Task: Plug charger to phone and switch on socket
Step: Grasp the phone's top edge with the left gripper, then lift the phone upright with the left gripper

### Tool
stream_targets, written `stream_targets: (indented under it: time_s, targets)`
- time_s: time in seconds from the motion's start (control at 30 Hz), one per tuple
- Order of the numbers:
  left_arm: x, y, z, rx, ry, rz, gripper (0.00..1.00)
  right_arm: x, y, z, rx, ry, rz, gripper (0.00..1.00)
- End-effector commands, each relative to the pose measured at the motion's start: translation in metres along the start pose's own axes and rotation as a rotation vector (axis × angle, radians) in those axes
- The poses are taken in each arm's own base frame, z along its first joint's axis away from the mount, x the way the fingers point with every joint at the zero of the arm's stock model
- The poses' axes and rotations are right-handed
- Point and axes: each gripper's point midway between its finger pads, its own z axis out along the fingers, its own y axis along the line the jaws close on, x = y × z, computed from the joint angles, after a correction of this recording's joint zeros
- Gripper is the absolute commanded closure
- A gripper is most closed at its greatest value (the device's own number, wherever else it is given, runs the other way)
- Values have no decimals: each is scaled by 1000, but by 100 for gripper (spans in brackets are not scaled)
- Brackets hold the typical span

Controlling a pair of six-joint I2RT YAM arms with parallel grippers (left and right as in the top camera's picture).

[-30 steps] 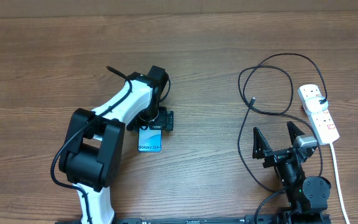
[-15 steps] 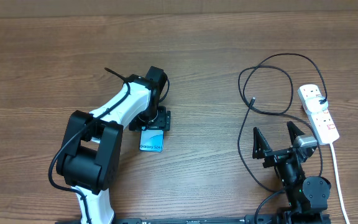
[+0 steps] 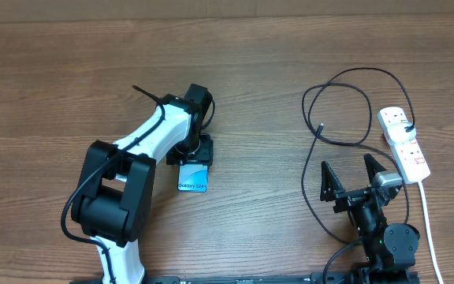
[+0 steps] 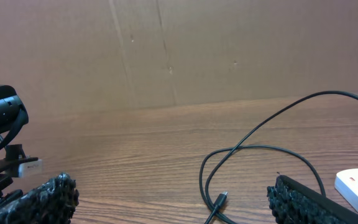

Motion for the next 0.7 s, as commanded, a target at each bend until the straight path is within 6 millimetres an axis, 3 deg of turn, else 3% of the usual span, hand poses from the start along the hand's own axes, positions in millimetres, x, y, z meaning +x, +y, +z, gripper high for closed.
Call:
stream_targets:
  time_s: [0.0,0.4,0.67]
  targets:
    - [4,21,21,-88,25,-22,36,3,0,0,1,-1,-8,0]
    - [-4,-1,13,26,22,-23,36,3,0,0,1,-1,-8,0]
    - [-11,-13,-7,76,27,-23,37,3,0,0,1,-1,-8,0]
